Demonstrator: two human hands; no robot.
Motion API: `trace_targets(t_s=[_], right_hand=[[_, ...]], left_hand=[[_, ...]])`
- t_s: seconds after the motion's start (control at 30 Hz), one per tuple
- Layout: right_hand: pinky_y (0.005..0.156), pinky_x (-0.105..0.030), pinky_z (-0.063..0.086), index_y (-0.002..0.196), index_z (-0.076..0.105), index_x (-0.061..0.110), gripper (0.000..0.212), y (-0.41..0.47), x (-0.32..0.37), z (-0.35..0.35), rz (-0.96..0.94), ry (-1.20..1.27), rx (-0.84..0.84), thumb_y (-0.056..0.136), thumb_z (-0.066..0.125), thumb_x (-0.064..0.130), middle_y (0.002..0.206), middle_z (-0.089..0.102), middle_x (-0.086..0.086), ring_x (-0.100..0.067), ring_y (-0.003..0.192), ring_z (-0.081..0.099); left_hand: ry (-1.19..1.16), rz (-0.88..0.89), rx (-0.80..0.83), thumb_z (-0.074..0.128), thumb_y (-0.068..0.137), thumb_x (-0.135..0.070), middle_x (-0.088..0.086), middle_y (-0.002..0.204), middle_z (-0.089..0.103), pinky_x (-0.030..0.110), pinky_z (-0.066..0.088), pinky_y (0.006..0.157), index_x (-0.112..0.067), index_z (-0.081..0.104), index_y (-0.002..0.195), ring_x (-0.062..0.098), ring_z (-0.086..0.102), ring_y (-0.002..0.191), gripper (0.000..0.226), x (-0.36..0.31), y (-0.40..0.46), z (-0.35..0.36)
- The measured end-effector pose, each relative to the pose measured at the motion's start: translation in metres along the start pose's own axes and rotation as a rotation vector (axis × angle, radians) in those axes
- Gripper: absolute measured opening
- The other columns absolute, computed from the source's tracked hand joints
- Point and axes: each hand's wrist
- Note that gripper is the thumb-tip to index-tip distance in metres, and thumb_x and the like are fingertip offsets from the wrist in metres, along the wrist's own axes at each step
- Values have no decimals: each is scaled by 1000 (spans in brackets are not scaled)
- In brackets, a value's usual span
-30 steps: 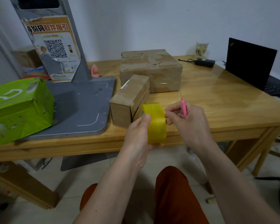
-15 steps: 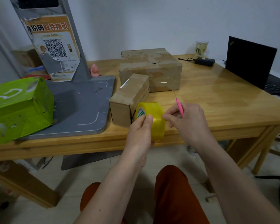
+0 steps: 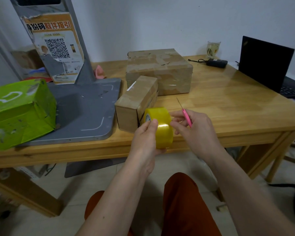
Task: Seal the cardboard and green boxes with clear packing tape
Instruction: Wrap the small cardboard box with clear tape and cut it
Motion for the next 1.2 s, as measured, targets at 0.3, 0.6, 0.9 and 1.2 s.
trace_targets(t_s=[0.3,0.6,0.9,1.2], right_hand=[[68,-23,54,93,75,13,13,9,-2,1,-36,-135,-85,82,76,18,69,68,1,-14,68,66],[58,-9,49,91,72,17,12,20,9,-5,-16,-150,-8,81,77,15,64,63,12,-5,59,66],[60,-17,53,75,67,24,14,23,14,-3,-20,-199,2,80,78,16,58,65,7,-6,56,66],[62,-19,53,68,67,19,17,27,22,-8,33,-181,125,81,76,12,59,67,2,-7,56,66]], left_hand=[[9,-51,21,52,100,-37,13,123,62,53,57,79,-17,61,124,34,63,104,32,-9,9,2],[66,-104,45,51,100,-40,5,116,60,46,58,65,-22,58,119,33,61,105,27,-14,16,1],[24,-86,42,50,100,-39,12,124,61,58,55,82,-19,59,124,33,62,106,32,-11,19,-1],[53,-86,28,47,102,-40,6,111,62,52,56,78,-29,59,99,31,61,103,17,-11,19,-2]])
Point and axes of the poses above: each hand's wrist, its own y-axis towards the middle knuckle, its own z-axis out of the palm, x = y × z
